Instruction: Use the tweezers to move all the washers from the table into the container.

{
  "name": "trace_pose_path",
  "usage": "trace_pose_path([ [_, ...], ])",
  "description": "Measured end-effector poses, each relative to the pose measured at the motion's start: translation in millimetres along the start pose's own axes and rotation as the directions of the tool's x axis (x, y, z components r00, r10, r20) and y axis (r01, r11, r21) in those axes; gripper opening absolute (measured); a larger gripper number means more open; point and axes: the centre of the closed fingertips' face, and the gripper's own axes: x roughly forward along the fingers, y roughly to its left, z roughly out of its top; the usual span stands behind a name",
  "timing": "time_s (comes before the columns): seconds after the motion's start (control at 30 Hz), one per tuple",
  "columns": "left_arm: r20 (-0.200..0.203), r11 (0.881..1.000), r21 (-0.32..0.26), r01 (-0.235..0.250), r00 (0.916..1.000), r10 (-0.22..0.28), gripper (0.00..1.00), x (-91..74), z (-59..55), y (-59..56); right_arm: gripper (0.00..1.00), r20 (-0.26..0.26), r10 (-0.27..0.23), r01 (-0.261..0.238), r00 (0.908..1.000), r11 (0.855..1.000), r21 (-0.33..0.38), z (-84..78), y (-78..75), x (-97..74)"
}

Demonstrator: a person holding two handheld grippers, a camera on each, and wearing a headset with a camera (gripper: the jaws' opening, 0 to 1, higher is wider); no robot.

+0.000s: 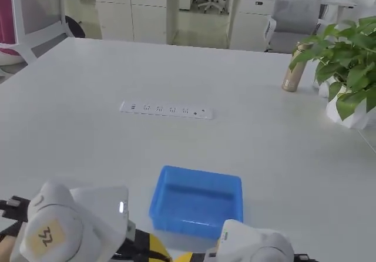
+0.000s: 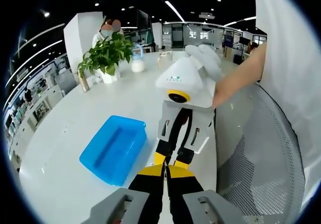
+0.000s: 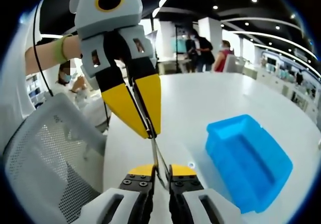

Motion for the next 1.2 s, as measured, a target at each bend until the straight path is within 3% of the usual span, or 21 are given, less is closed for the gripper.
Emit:
trace_pose_path([
  [0.23,-0.006,1.000,-0.014,-0.005,1.0000,0.005,0.00,2.5,0.7,-1.1,0.05,-0.036,0.028,-0.028,0.9990,1.000,-0.013,-1.4,0.9,0.0],
  [0.4,0.024,0.991,-0.123,-0.051,0.9983,0.054,0.00,3.6,0.9,2.9,0.04,-0.063,0.026,-0.027,0.9977,0.999,-0.022,-3.3,-0.8,-1.1],
  [0.5,0.064,0.977,-0.186,-0.100,0.9914,0.114,0.03,-1.6,2.1,6.2,0.03,-0.051,0.023,-0.022,0.9984,1.000,0.014,-3.9,-5.6,-3.5],
  [0.6,0.126,0.947,-0.290,-0.139,0.9752,0.182,0.09,-11.9,1.8,7.2,0.03,-0.036,0.017,-0.015,0.9992,0.999,0.041,-5.3,-7.1,-7.1],
  [0.77,0.111,0.909,-0.354,-0.221,0.9548,0.276,0.18,-26.8,-14.9,5.2,0.03,-0.028,0.008,-0.006,0.9996,0.998,0.055,-5.0,-8.4,-6.8],
  [0.8,0.113,0.901,-0.367,-0.233,0.9497,0.292,0.20,-29.4,-17.0,4.6,0.03,-0.028,0.006,-0.004,0.9996,0.999,0.053,-4.9,-8.2,-6.6],
  [0.87,0.132,0.874,-0.414,-0.255,0.9329,0.335,0.24,-36.6,-19.5,3.2,0.03,-0.027,0.005,-0.003,0.9996,0.998,0.055,-4.7,-8.2,-6.2],
  [0.9,0.147,0.855,-0.445,-0.268,0.9195,0.365,0.25,-41.3,-20.3,2.9,0.03,-0.027,0.004,-0.003,0.9996,0.998,0.058,-4.8,-7.9,-5.9],
  [1.0,0.162,0.812,-0.497,-0.307,0.8862,0.434,0.29,-52.3,-25.2,1.5,0.03,-0.026,0.007,-0.005,0.9996,0.998,0.066,-4.3,-5.4,-6.0],
  [1.03,0.167,0.793,-0.513,-0.327,0.8687,0.466,0.32,-56.4,-27.2,1.2,0.03,-0.023,0.008,-0.007,0.9997,0.997,0.073,-2.7,-3.7,-6.7],
  [1.13,0.167,0.762,-0.540,-0.357,0.8424,0.512,0.44,-60.2,-32.4,-3.6,0.03,-0.004,0.000,0.000,1.0000,0.996,0.088,3.5,-2.8,-9.7],
  [1.2,0.179,0.742,-0.557,-0.372,0.8188,0.545,0.50,-62.4,-32.3,-5.6,0.03,0.011,-0.008,0.007,0.9999,0.995,0.101,8.9,-3.6,-13.0],
])
